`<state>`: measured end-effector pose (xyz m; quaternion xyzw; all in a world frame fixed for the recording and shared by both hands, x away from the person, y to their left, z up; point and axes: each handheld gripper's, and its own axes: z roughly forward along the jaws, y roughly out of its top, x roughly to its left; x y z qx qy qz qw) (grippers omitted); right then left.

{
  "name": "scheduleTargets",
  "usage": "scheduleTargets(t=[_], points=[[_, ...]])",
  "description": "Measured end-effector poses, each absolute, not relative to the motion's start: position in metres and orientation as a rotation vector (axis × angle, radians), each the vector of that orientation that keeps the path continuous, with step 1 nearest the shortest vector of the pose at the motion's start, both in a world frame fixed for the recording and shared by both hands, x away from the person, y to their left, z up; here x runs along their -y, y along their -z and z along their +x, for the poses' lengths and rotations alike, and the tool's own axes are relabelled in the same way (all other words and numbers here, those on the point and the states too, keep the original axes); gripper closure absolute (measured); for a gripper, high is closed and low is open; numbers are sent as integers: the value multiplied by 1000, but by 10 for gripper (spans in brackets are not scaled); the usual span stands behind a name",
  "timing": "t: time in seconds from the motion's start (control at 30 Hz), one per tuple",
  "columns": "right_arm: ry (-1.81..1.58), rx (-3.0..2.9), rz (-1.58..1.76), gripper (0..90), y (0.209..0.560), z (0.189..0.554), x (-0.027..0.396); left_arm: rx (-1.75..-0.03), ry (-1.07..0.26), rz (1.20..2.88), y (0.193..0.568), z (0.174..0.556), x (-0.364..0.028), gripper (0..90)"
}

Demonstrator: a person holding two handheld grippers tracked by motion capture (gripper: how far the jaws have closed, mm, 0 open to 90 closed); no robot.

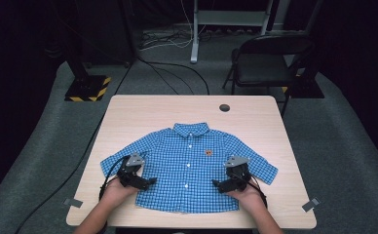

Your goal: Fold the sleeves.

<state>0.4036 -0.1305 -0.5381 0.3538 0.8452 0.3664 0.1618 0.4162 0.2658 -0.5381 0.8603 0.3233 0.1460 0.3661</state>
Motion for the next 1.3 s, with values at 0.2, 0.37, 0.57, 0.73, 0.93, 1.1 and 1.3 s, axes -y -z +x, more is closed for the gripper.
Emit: scheduleTargets(t=[0.2,0.37,0.57,0.73,0.93,1.1,1.3], points=[[-1046,-2412,1008,12,538,404,131,-834,-376,2211,538,416,-266,2],[-1045,-2412,1010,13,538,404,130,-830,-376,2209,538,416,-267,4],[-1045,-2412,1010,13,538,403,131,-844,-370,2189,537,416,-270,46],[-1046,-2412,1010,13,538,403,131,-857,-356,2171,536,417,-273,74],[-1046,-2412,1009,14,538,403,131,-882,-338,2157,534,419,-277,103],[-1046,-2412,1008,14,538,403,131,-917,-331,2141,533,421,-285,116],[-1046,-2412,1008,14,538,403,131,-942,-331,2109,529,421,-293,123]])
